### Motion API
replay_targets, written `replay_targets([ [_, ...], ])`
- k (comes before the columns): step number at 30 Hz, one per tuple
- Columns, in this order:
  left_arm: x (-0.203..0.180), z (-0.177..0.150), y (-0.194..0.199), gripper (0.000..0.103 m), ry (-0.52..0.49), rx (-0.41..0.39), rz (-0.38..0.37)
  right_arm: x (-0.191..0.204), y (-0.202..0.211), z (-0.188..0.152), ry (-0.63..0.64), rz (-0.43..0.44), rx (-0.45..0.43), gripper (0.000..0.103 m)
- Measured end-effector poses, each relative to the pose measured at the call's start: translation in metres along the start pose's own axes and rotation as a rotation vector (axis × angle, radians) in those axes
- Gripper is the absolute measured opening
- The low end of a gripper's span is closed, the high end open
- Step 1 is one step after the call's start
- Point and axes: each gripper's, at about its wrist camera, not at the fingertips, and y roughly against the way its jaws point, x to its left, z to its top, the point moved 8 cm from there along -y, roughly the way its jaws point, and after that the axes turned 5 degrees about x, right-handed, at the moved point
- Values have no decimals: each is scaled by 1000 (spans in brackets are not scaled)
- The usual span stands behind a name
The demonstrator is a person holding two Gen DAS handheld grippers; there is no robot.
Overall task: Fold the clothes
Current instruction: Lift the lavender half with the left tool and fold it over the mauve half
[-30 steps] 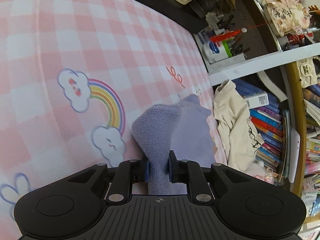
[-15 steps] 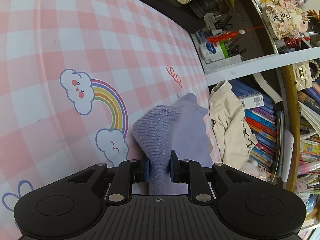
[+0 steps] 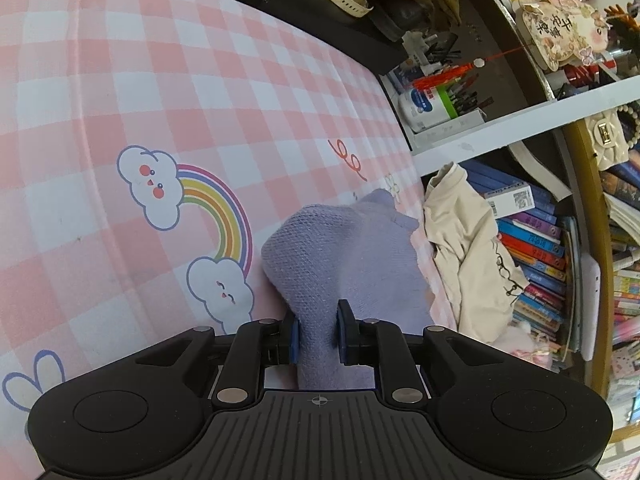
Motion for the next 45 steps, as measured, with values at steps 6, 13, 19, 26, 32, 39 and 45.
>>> replay_targets([
  [6, -3, -3, 1, 17, -23, -19, 28, -4, 2, -4, -1, 42, 5, 17],
  [13, -14, -5, 3, 13, -91, -38, 75, -7, -2, -5, 51, 63, 25, 17],
  [19, -47, -10, 16, 11, -203, -72, 57, -7, -6, -5, 104, 78, 31, 17],
  [26, -101, -31, 33, 10, -307, -90, -22, -9, -8, -5, 137, 115, 32, 17],
  [32, -166, -64, 47, 10, -458, -86, -104, -13, -10, -4, 143, 149, 34, 17],
  [39, -233, -132, 46, 10, -766, -21, -100, -19, -11, -4, 105, 198, 34, 17],
  [45, -229, -219, 10, 22, -1015, 120, 55, -21, -11, -3, 91, 221, 40, 16],
])
